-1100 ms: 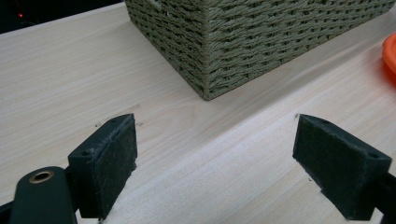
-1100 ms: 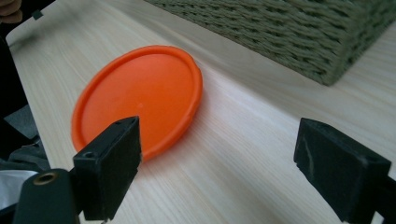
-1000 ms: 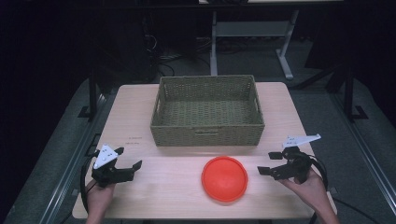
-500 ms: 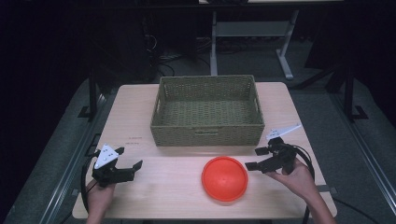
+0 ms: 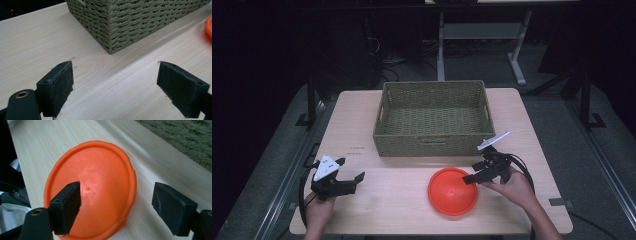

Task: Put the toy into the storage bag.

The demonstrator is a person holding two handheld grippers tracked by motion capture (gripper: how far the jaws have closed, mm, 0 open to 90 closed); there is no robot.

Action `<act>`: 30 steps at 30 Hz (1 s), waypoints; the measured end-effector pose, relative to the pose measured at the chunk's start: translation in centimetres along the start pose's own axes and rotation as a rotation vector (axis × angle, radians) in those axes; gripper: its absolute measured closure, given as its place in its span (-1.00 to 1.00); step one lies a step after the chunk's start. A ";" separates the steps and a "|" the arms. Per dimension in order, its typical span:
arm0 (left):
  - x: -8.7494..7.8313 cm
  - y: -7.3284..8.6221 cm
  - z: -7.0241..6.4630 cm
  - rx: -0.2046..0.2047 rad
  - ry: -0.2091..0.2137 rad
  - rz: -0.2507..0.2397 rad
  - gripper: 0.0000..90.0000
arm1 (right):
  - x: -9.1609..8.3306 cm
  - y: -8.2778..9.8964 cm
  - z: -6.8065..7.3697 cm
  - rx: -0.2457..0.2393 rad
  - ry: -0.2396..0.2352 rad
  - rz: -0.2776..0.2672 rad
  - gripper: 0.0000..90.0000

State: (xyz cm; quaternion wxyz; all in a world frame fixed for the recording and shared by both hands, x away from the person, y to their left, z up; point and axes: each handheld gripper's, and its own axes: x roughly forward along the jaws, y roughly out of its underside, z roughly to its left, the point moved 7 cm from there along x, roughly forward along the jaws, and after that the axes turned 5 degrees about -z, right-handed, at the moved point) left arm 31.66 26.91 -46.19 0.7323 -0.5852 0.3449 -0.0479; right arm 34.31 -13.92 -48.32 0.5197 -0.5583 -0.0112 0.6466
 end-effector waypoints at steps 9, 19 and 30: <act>0.0 0.0 0.0 -0.001 0.000 -0.003 -0.71 | 1.2 0.9 -0.7 0.025 -0.010 0.063 -0.20; 0.0 0.0 0.1 -0.004 -0.001 -0.002 -0.71 | 1.7 1.8 -1.0 0.042 -0.020 0.112 0.01; 0.0 0.0 0.1 -0.003 -0.001 -0.001 -0.71 | 1.9 1.9 -0.7 0.026 -0.031 0.127 0.24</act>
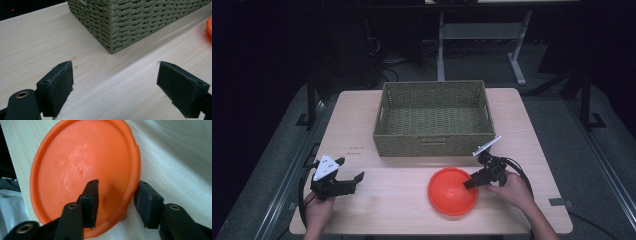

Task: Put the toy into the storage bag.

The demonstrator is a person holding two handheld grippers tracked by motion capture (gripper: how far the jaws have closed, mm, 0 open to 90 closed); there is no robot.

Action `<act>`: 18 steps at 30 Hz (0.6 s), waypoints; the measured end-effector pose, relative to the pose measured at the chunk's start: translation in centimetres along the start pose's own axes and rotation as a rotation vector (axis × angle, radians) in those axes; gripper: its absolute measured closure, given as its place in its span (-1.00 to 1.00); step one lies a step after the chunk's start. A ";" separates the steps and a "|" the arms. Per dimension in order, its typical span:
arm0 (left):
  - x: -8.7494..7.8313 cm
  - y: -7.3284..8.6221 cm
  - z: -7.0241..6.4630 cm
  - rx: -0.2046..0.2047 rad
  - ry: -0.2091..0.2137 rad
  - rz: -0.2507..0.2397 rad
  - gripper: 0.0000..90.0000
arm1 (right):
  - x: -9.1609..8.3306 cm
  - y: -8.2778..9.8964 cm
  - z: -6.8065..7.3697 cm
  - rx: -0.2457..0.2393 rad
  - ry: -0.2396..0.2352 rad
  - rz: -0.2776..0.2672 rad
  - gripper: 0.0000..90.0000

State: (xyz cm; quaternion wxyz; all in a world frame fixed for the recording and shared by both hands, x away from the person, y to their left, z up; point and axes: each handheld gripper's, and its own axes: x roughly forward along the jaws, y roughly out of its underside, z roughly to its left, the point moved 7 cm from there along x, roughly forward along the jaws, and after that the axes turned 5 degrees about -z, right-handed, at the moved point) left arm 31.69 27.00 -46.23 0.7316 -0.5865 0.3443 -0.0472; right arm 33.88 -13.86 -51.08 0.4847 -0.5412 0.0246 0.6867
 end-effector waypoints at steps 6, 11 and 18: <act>0.0 0.0 0.0 0.002 0.000 -0.002 -0.71 | -0.5 -0.1 0.0 -0.003 0.005 -0.015 0.55; 0.0 0.0 0.0 0.004 0.000 0.000 -0.71 | -1.4 -0.6 0.6 0.007 -0.020 -0.032 0.71; -0.2 0.0 0.1 -0.003 -0.007 -0.006 -0.71 | -2.5 -2.1 2.4 -0.038 -0.053 -0.064 0.82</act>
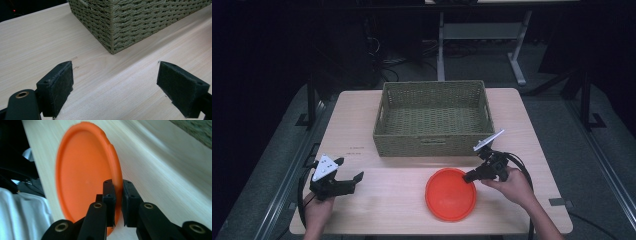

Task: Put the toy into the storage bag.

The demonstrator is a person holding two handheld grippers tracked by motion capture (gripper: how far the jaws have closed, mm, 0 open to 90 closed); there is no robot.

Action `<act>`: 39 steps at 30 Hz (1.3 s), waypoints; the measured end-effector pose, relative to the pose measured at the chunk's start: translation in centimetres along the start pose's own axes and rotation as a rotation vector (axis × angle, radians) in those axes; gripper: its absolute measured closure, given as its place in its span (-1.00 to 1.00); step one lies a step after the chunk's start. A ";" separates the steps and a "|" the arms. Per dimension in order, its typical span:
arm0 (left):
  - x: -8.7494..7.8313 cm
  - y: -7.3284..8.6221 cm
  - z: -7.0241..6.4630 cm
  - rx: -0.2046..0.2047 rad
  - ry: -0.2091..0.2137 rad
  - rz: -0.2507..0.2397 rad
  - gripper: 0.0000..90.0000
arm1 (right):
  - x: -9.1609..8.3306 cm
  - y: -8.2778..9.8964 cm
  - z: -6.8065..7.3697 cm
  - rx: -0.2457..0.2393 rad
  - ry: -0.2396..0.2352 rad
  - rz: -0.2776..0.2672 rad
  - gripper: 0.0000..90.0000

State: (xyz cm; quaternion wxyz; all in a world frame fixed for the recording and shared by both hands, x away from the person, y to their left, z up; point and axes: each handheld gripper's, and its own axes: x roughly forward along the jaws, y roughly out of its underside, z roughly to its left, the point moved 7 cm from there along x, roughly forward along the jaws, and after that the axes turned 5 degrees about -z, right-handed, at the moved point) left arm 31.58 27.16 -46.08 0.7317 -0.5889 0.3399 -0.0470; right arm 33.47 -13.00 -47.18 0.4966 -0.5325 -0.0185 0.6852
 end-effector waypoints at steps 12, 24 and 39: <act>0.0 0.0 -0.1 0.000 -0.002 -0.004 -0.71 | -3.6 -2.3 1.5 -0.031 0.024 -0.067 0.82; -0.1 -0.1 0.0 0.006 -0.007 -0.005 -0.71 | -6.2 -5.1 1.7 -0.058 0.079 -0.081 0.82; -0.2 -0.1 0.1 0.009 -0.009 -0.008 -0.71 | -9.6 -9.7 2.5 -0.089 0.128 -0.109 0.82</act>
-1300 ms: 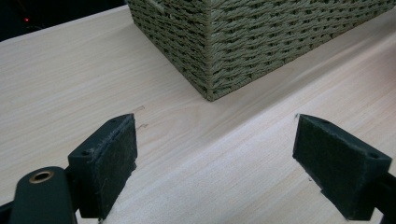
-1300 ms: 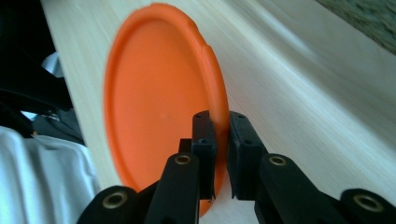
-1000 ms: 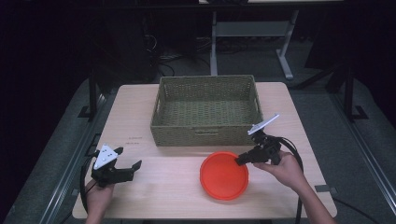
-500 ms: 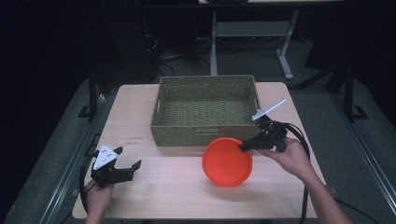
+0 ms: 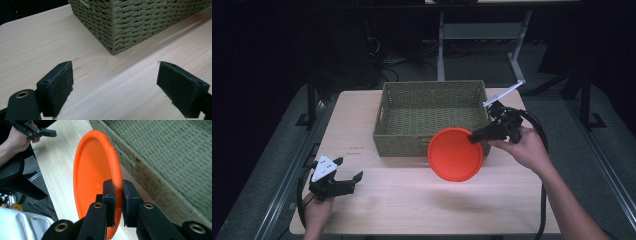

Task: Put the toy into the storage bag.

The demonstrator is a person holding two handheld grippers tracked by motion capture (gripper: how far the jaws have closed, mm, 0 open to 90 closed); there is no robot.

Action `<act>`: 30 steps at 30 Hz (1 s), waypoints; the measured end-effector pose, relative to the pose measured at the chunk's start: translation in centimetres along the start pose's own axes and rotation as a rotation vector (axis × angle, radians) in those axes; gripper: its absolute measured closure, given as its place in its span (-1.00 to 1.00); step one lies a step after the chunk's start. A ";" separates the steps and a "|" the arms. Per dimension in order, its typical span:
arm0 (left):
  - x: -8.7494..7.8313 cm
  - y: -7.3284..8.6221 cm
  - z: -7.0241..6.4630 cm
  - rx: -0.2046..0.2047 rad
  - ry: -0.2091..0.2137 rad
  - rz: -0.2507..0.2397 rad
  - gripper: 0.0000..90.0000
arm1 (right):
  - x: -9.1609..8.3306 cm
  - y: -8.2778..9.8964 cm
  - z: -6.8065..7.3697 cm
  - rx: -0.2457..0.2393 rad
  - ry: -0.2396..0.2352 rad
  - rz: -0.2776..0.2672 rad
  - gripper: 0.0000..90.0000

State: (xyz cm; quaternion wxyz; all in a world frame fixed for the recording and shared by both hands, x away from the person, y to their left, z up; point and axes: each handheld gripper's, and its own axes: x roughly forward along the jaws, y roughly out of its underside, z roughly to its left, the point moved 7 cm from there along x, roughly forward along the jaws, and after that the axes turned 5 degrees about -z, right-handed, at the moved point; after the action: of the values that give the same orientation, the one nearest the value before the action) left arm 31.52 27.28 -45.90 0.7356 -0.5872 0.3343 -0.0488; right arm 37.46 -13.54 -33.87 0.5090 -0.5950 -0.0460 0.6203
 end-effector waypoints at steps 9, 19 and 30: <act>0.0 0.0 0.0 0.001 -0.003 -0.002 -0.71 | -1.0 -2.8 -0.3 -0.008 0.032 -0.006 0.82; 0.0 -0.1 0.0 -0.001 -0.004 -0.007 -0.71 | -1.7 -5.4 -0.9 -0.014 0.058 -0.029 0.82; -0.1 -0.1 0.1 -0.004 -0.008 -0.011 -0.71 | -2.2 -7.6 -1.8 0.001 0.078 -0.037 0.82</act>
State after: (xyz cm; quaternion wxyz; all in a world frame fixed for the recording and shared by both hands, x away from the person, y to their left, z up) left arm 31.53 27.35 -45.79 0.7353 -0.5909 0.3282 -0.0498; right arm 42.80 -12.39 -27.84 0.5221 -0.6177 -0.0369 0.5870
